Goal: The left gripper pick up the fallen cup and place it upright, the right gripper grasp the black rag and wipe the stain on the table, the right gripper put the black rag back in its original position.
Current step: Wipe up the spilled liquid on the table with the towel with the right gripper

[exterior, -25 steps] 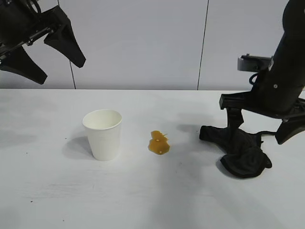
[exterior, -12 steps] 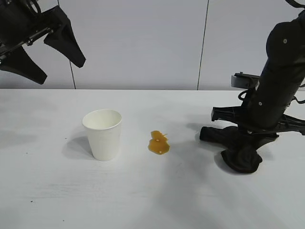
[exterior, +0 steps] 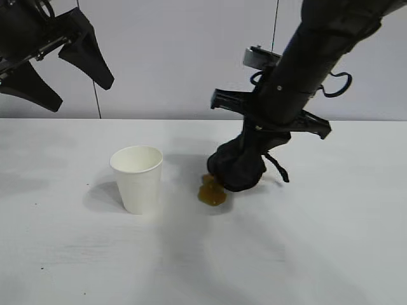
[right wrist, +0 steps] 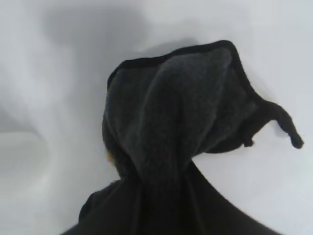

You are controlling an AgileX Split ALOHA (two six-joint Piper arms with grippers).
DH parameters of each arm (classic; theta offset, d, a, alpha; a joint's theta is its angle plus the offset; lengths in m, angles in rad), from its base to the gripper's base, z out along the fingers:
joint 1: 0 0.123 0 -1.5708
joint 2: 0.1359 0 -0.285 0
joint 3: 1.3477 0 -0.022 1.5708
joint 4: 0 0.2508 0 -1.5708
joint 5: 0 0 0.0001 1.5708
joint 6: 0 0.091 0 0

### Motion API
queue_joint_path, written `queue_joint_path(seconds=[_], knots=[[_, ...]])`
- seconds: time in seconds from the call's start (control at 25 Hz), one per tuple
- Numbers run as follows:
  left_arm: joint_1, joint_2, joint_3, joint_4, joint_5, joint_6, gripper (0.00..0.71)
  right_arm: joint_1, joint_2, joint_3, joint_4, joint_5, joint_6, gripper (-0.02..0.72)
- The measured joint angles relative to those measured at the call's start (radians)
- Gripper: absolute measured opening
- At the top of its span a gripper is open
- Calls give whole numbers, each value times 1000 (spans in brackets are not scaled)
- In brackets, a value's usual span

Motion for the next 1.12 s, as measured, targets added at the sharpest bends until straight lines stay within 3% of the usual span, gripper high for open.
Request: queue_joint_path(seconds=[0.36,0.48,0.64,0.84,1.0,1.12], knots=[[0,0,0,1,-12,0,694,63,155,-2,2,-62,1,113],[0,0,0,1,-14,0,694,44,169,-10,-11,-72,50,113],[0,0,0,1,-15,0,694,-4,166,-14,-107,-91,139,113],[0,0,0,1,-15,0,694,-102,158,-14,-176,-79,166,113],[0,0,0,2,-15,0,694,-81,158,-14,-162,-72,139,113],[0,0,0,2,-15,-1,694,-10,158,-14,-91,-63,100,113]])
